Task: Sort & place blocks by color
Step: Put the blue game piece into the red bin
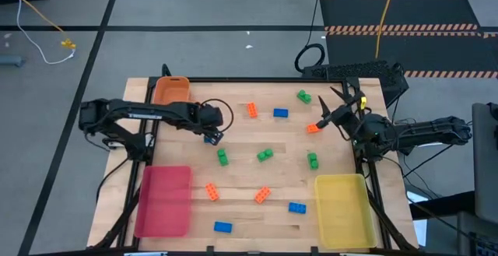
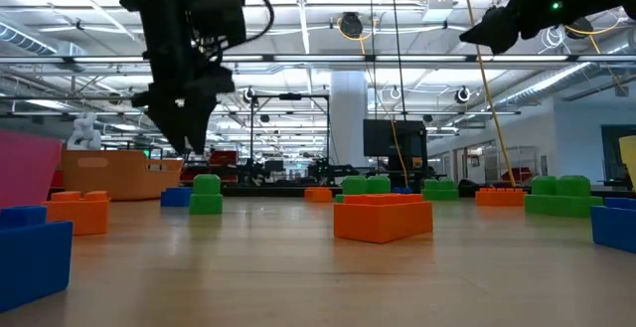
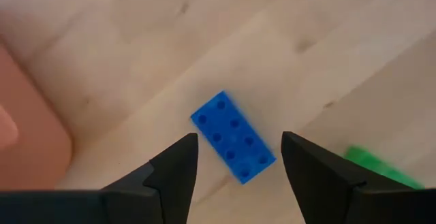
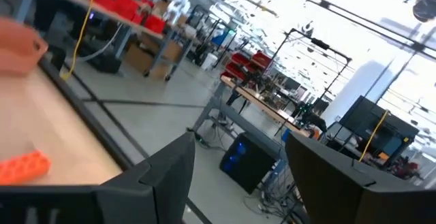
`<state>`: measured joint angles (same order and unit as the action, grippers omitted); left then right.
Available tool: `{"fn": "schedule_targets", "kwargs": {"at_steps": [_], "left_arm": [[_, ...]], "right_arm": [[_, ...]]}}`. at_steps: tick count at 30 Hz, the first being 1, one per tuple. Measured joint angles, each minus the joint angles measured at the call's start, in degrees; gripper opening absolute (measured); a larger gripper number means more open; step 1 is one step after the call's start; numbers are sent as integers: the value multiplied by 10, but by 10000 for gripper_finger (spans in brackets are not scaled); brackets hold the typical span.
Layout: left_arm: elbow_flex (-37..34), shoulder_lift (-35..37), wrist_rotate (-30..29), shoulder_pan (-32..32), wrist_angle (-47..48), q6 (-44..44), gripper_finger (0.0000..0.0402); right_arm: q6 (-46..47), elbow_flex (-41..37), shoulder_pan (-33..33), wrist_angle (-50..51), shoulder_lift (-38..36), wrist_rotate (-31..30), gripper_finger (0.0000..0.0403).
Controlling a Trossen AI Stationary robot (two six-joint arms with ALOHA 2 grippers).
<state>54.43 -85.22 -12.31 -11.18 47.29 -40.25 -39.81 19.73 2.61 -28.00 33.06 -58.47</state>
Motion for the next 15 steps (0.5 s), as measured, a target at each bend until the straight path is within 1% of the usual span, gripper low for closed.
{"fn": "schedule_targets", "kwargs": {"at_steps": [6,15], "left_arm": [[0,-42,19,-4,-6,-13,259],[0,-62,34,-28,-8,-21,337]], "right_arm": [[-1,-1,0,-26,0,0,233],[-14,-1,0,-26,0,0,240]]}}
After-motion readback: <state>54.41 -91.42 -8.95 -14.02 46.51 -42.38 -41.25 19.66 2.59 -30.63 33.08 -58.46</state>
